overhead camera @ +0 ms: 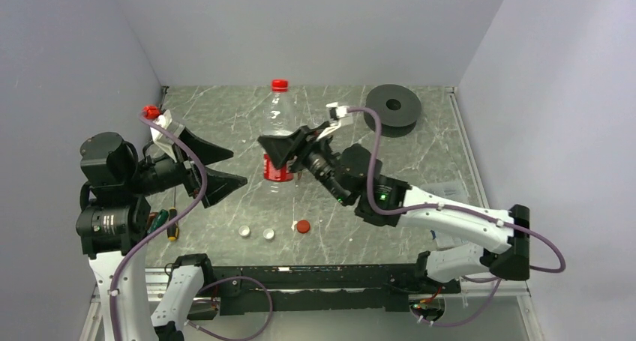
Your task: Unscrew the bottle caps
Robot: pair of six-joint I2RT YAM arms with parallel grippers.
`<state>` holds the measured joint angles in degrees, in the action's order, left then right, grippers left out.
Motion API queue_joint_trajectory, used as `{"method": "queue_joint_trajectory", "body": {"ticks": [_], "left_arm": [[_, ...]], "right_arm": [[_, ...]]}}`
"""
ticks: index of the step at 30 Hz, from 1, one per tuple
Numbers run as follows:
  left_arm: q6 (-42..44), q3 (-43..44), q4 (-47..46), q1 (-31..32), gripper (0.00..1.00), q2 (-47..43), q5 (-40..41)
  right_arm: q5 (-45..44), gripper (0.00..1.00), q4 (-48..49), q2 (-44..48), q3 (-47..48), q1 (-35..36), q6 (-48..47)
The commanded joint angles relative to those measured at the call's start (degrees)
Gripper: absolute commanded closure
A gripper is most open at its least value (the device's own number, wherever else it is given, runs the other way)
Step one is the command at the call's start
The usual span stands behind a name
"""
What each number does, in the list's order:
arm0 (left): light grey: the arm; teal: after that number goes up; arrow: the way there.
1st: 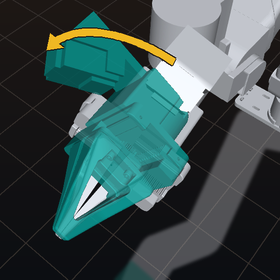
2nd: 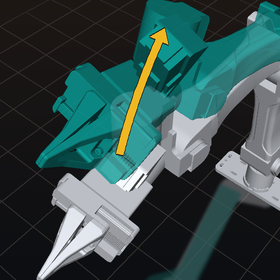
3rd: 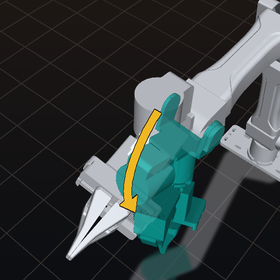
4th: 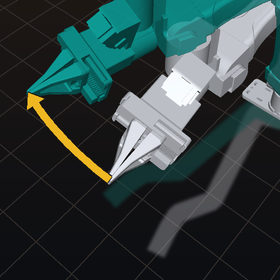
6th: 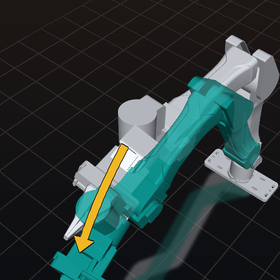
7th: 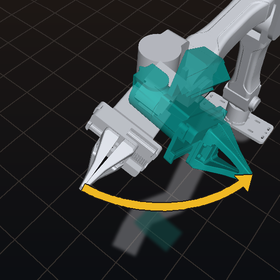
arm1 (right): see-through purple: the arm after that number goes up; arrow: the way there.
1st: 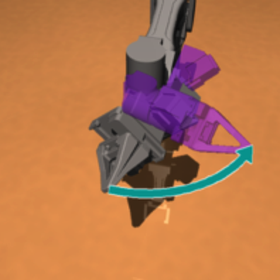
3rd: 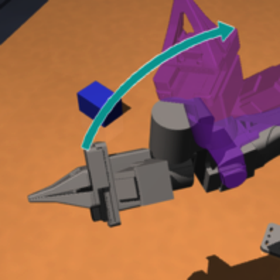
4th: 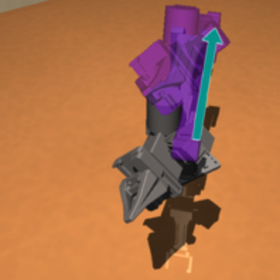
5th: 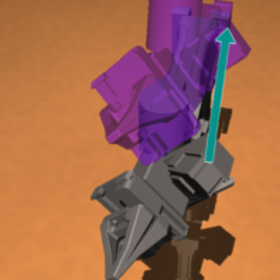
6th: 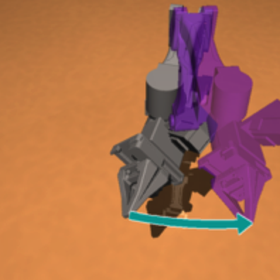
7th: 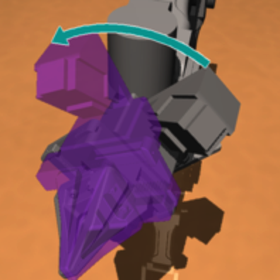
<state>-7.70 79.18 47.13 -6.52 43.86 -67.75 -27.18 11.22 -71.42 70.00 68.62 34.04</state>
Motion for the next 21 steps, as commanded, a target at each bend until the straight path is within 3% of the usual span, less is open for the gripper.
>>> {"method": "queue_joint_trajectory", "body": {"ticks": [1, 10, 14, 17, 21], "left_arm": [[-3.3, -2.7, -6.2, 0.1, 0.01, -0.4, -3.7], [-6.5, -7.9, -10.1, 0.1, 0.01, -3.4, -6.4], [-5.6, -7.5, -10.5, 0.1, 0.01, -4.3, -7.8], [-4.0, -6.4, -9.4, 0.1, 0.01, -4.4, -10.7], [-5.5, -6.4, -12.0, 0.2, 0.16, -5.2, -11.6]], "right_arm": [[-1.1, 0.42, 11.8, -3.7, 5.7, 3.7, -1.6], [-2.0, 0.41, 19.2, -12.5, 13.2, 9.7, -6.4], [-2.6, 0.41, 17.4, -16.0, 18.3, 11.8, -9.4], [-1.6, 0.4, 21.5, -15.7, 16.4, 12.4, -11.7], [0.6, 0.4, 22.0, -14.2, 15.0, 12.8, -11.2]]}}
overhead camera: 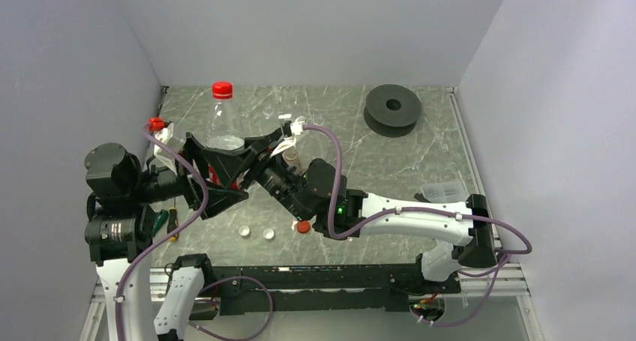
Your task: Unscrew the bottle caps
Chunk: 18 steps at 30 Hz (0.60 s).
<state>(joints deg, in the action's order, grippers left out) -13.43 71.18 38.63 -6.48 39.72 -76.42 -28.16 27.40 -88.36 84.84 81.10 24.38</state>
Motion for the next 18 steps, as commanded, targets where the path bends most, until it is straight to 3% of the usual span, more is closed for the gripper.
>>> {"method": "queue_joint_trajectory", "body": {"ticks": [1, 4, 10, 18], "left_arm": [[1.6, 2.0, -2.9, 0.1, 0.24, -1.2, -2.6], [2.8, 2.6, -2.7, 0.1, 0.54, -1.2, -1.8], [11.4, 5.7, 4.1, 0.1, 0.6, -1.1, -0.8], [34.2, 6.3, 18.8, 0.1, 0.7, -2.3, 2.8]], "right_arm": [[2.1, 0.39, 6.1, 2.9, -0.1, 0.5, -1.6], [5.3, 0.36, 5.4, 2.7, 0.7, 0.8, -2.0], [6.2, 0.09, -5.9, 4.2, 5.0, 0.9, -3.2], [4.9, 0.04, -22.4, 10.6, 13.9, 0.8, -7.9]]}}
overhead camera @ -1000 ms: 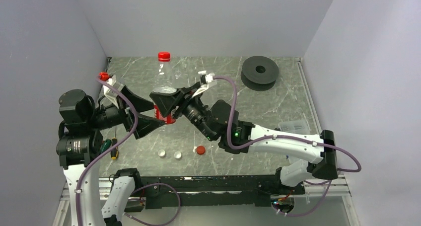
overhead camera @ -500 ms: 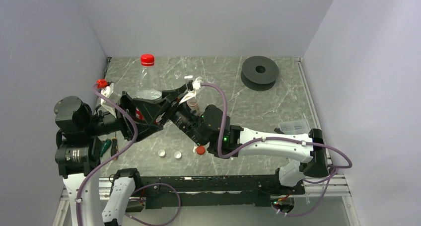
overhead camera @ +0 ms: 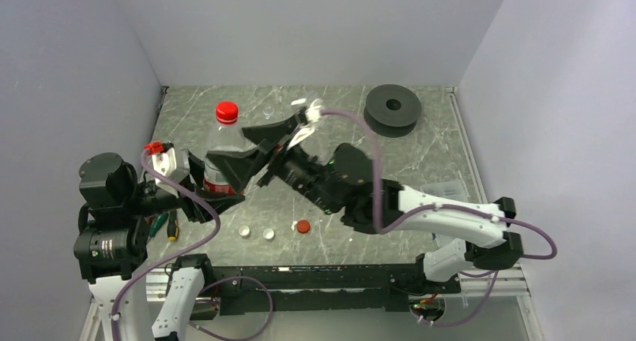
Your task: Unscrew the bottle caps
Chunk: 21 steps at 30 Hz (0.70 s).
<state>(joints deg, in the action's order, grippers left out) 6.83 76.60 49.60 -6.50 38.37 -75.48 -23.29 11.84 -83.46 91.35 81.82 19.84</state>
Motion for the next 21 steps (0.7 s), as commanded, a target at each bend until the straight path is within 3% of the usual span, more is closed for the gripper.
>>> {"method": "queue_joint_trajectory", "body": {"ticks": [1, 6, 14, 21], "left_arm": [[15.2, 0.7, 8.5, 0.1, 0.72, -1.2, 2.1], [16.4, 0.1, 8.5, 0.1, 0.77, -1.6, 2.6], [18.6, 0.6, 10.0, 0.1, 0.83, -1.7, 4.4], [19.3, -0.2, 8.8, 0.0, 0.92, -3.1, 7.1]], "right_arm": [[0.6, 0.05, -9.0, 6.0, 9.1, 0.1, -3.8], [2.9, 0.12, -18.2, 4.5, 17.1, 0.1, -4.9], [3.2, 0.18, -32.8, -5.8, 35.0, 0.1, -5.7], [1.6, 0.26, -33.7, -7.0, 34.7, -0.1, -5.2]]}}
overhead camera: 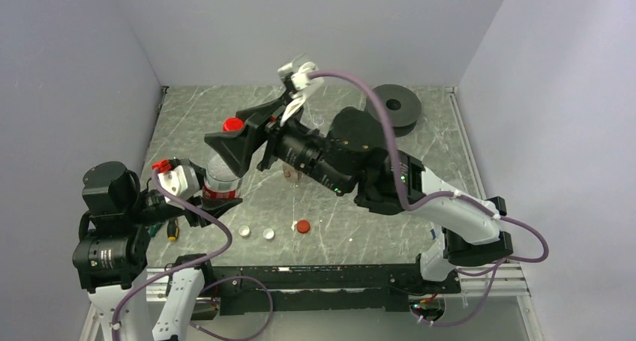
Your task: Unscrew the bottle caps
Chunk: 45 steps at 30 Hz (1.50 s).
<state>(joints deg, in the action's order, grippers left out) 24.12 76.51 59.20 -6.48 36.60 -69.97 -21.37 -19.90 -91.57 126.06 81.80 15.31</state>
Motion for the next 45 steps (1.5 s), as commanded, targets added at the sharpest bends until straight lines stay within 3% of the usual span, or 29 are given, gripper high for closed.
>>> {"method": "queue_joint_trajectory", "body": {"ticks": [1, 8, 14, 24, 25, 26, 28, 29, 30, 36, 45], "left_arm": [[2.0, -0.2, -1.0, 0.0, 0.92, -1.4, 1.9], [1.9, -1.0, -1.4, 0.0, 0.96, -1.6, 1.9], [3.9, -2.2, -0.2, 0.0, 0.99, -2.0, 2.6], [7.2, -3.9, 2.2, 0.0, 1.0, -1.9, 2.1], [7.3, -4.2, 2.4, 0.0, 0.98, -2.0, 2.0], [6.7, -4.4, 2.4, 0.0, 0.86, -2.0, 1.8], [2.1, -5.1, 0.0, 0.0, 0.36, -2.2, 1.6], [-1.5, -5.6, -2.5, 0.0, 0.23, -2.4, 1.7], [-5.0, -5.9, -5.3, 0.0, 0.18, -2.5, 1.7], [-20.1, -6.4, -19.5, 0.0, 0.12, -1.9, 3.4], [-19.5, -8.3, -19.2, 0.0, 0.28, -0.2, -1.9]], "right_arm": [[-0.2, 0.27, -1.6, 1.4, -0.6, -0.1, -0.6], [-0.7, 0.43, 0.5, 2.5, -3.7, -0.8, 0.6], [2.2, 0.49, 3.1, 3.5, -6.4, -3.6, 1.7], [16.6, 0.81, 12.3, 5.4, -17.3, -12.2, 6.1], [16.4, 0.87, 13.4, 5.7, -18.5, -12.2, 5.9], [16.1, 0.94, 14.5, 5.8, -19.8, -12.2, 5.9], [16.4, 1.0, 17.2, 6.5, -22.4, -12.1, 5.5], [16.3, 1.0, 18.1, 6.9, -23.7, -12.0, 5.3], [16.3, 1.0, 18.9, 7.2, -24.7, -11.8, 5.0], [15.4, 1.0, 21.9, 8.7, -28.9, -10.8, 2.9], [16.1, 1.0, 27.5, 9.3, -32.7, -9.3, 2.9]]}}
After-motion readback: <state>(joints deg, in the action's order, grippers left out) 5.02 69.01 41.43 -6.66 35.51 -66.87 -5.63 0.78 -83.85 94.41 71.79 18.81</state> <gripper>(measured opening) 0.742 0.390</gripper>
